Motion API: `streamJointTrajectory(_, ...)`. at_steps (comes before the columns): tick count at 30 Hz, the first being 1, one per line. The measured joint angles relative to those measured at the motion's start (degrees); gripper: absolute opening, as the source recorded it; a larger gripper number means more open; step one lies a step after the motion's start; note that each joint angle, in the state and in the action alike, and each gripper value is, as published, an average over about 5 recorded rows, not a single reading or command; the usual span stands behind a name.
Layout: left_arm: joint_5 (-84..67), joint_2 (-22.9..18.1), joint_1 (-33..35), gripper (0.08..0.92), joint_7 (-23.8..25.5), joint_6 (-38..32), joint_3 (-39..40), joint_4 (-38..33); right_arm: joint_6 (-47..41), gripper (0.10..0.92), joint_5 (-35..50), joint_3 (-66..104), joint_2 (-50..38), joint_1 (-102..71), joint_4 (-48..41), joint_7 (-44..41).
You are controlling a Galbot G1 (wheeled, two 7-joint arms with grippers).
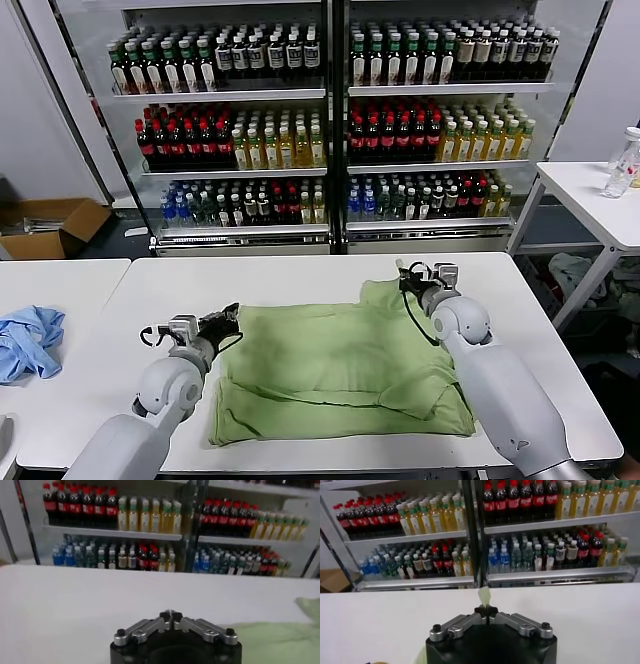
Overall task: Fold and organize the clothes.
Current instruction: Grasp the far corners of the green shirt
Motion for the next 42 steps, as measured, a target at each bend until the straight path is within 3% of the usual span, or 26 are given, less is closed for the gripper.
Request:
streamJointTrajectory(17,6.07,-2.12,-2.89,0.758,0.24,5.20,3.04,4.03,0.18,0.106,-0.25,0.03,-0.27,-0.76,0.82,-0.15)
streamJointTrajectory(20,6.09,-2.29,-3.24,0.796,0.07,5.55,3.36,4.95,0.27,0.106,-0.25,0.00,-0.20,-0.61,0.76,-0.16)
streamJointTrajectory(25,5.76,-2.40,-3.26,0.695,0.62,5.73,3.68,5.77,0.34,0.106,-0.25,0.00,-0.10,-0.66,0.69,-0.16)
streamJointTrajectory(42,1.37,-2.14,-3.18,0.201,2.00,5.45,2.40,6.90,0.37,0.106,1.02,1.40,-1.91,-2.77,4.69,-0.36)
